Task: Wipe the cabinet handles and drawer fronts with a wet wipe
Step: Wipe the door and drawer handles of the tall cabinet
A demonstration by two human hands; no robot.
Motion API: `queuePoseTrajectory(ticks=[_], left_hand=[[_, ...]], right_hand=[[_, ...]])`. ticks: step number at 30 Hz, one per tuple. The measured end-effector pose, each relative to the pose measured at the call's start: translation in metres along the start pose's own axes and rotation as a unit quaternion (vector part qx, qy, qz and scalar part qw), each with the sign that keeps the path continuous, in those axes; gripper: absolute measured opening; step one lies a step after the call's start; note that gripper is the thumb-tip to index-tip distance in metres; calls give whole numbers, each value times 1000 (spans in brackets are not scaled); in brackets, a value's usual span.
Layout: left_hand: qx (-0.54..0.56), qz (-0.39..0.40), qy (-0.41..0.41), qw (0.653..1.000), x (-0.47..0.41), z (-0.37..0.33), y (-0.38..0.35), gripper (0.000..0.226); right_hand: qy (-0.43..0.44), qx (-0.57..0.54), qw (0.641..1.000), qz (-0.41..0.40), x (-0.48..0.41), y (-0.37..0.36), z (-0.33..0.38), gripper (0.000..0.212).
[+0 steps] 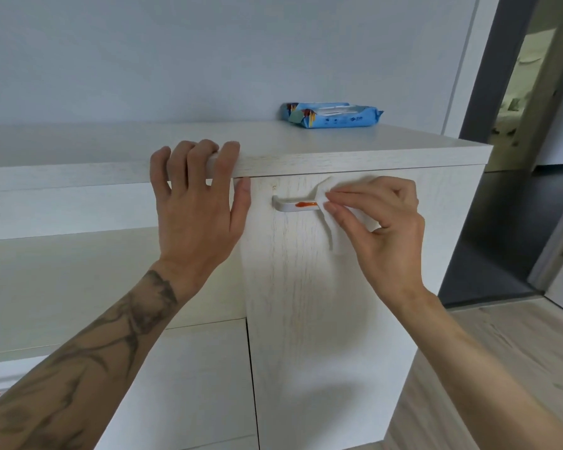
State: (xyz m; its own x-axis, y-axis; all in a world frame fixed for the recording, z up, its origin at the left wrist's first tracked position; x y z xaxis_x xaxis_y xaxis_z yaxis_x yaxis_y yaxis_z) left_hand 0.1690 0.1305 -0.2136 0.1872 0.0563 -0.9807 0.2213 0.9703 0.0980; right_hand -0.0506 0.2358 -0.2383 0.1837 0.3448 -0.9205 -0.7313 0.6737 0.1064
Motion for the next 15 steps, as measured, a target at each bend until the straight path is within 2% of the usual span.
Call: queuePoseTrajectory(ticks=[3, 8, 12, 15], left_hand=[[-1, -10, 7, 1000, -1, -1, -2, 40], [-6, -16, 1, 1000, -1, -2, -7, 38], [-3, -19, 0, 1000, -1, -2, -9, 39], [-4, -18, 1, 1000, -1, -2, -10, 39]], right_hand=[[17, 0, 1000, 12, -3, 5, -5, 14], [12, -18, 1000, -20, 3, 0, -4, 12], [34, -24, 999, 12, -1, -6, -4, 13], [13, -25, 999, -19, 2, 9, -14, 11]])
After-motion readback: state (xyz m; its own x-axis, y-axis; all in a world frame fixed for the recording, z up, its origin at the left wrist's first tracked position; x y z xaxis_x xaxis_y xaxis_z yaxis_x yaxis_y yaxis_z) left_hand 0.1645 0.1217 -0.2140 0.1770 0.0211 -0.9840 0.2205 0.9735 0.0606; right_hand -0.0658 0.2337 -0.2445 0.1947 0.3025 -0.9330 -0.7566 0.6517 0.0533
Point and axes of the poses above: each hand's wrist, its own x-axis away from the middle knuckle, its own y-axis out of the back of the hand, z = x × y, the point moved 9 cm from there along -x, towards the middle knuckle, and after that the axes turned 15 degrees about -x, right-handed, at the moved point
